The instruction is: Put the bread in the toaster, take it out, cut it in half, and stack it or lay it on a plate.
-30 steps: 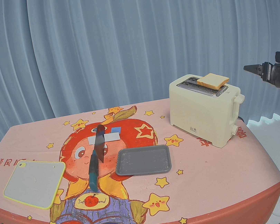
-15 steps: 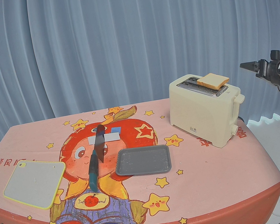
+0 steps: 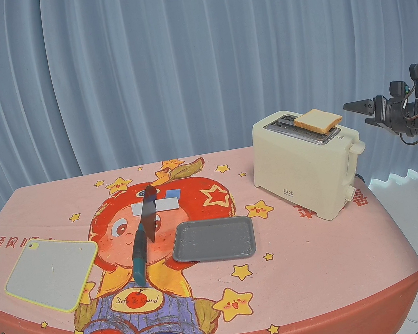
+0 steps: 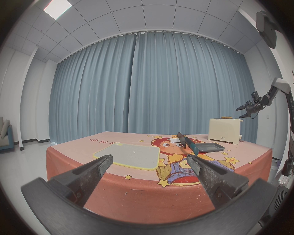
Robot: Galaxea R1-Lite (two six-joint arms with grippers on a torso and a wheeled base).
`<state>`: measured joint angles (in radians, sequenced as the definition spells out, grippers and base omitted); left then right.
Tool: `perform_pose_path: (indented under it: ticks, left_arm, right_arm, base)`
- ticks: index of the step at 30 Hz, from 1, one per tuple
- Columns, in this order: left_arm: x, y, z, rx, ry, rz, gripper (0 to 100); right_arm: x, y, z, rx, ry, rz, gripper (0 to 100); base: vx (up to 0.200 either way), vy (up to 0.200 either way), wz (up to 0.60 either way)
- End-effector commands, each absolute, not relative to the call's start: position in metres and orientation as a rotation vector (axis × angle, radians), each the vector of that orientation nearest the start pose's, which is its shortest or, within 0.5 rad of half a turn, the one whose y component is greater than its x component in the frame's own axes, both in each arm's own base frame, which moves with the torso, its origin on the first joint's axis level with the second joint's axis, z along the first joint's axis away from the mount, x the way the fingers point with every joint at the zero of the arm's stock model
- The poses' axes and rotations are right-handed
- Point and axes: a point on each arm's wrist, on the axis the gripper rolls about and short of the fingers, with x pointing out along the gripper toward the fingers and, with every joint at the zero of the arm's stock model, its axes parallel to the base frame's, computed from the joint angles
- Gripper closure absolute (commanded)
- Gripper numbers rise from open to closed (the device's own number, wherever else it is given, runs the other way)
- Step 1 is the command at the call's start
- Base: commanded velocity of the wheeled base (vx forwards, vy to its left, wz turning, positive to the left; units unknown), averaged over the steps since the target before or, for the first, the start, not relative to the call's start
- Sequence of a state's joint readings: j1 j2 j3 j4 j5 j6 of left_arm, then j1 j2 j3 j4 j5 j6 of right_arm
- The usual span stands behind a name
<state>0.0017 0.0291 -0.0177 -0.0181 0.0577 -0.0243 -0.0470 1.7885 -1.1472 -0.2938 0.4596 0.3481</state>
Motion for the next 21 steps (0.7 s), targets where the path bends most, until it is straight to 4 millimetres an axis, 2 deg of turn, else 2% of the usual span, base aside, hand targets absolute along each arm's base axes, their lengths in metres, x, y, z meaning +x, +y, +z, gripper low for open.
perform_pose_path:
  ticks: [1, 13, 21]
  left_arm:
    - [-0.021, 0.001, 0.078, -0.024, 0.010, 0.061, 0]
    - [-0.021, 0.001, 0.078, -0.024, 0.010, 0.060, 0]
    - [-0.021, 0.001, 0.078, -0.024, 0.010, 0.061, 0]
  right_arm:
    - [0.356, -0.003, 0.205, 0.431, 0.433, 0.354, 0]
    - [0.381, 0.005, 0.198, 0.429, 0.435, 0.379, 0]
    - [0.397, 0.018, 0.193, 0.509, 0.458, 0.394, 0]
  base:
    - [0.000, 0.000, 0.00]
    - [0.000, 0.000, 0.00]
    - [0.000, 0.000, 0.00]
